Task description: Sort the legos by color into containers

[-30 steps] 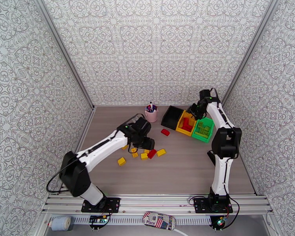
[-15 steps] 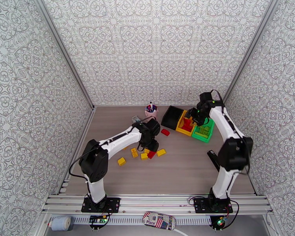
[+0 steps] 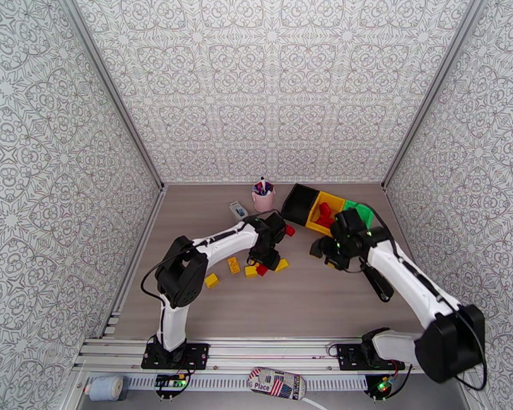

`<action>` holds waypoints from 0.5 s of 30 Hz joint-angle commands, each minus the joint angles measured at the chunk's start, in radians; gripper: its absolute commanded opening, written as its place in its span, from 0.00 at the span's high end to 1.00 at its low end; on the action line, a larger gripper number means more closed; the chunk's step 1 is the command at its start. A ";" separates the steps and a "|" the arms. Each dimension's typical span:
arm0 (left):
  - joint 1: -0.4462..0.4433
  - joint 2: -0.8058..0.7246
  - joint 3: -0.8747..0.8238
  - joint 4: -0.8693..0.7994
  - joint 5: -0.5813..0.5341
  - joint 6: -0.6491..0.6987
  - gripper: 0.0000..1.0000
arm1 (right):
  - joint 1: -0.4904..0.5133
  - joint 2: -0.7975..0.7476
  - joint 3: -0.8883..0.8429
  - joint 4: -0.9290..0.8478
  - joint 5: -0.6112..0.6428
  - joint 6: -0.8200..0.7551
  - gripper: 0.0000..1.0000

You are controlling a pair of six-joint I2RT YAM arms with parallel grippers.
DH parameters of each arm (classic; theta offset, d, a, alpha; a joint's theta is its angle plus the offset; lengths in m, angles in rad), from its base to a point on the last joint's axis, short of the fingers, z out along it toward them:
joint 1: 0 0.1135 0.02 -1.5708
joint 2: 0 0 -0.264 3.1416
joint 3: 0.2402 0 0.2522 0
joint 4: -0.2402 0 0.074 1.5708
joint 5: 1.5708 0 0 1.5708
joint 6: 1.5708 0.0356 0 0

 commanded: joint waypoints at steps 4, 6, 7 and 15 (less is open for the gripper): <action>0.009 0.071 0.051 -0.001 -0.022 0.028 0.49 | 0.007 -0.092 -0.039 -0.006 0.005 0.043 0.39; 0.015 0.091 0.059 -0.003 -0.025 0.029 0.49 | 0.008 -0.109 -0.044 -0.016 0.004 0.048 0.39; 0.018 0.099 0.061 -0.004 -0.029 0.029 0.49 | 0.008 -0.116 -0.045 -0.019 0.004 0.049 0.39; 0.015 0.076 0.053 -0.004 -0.083 0.016 0.51 | 0.015 -0.198 -0.090 -0.038 0.005 0.074 0.39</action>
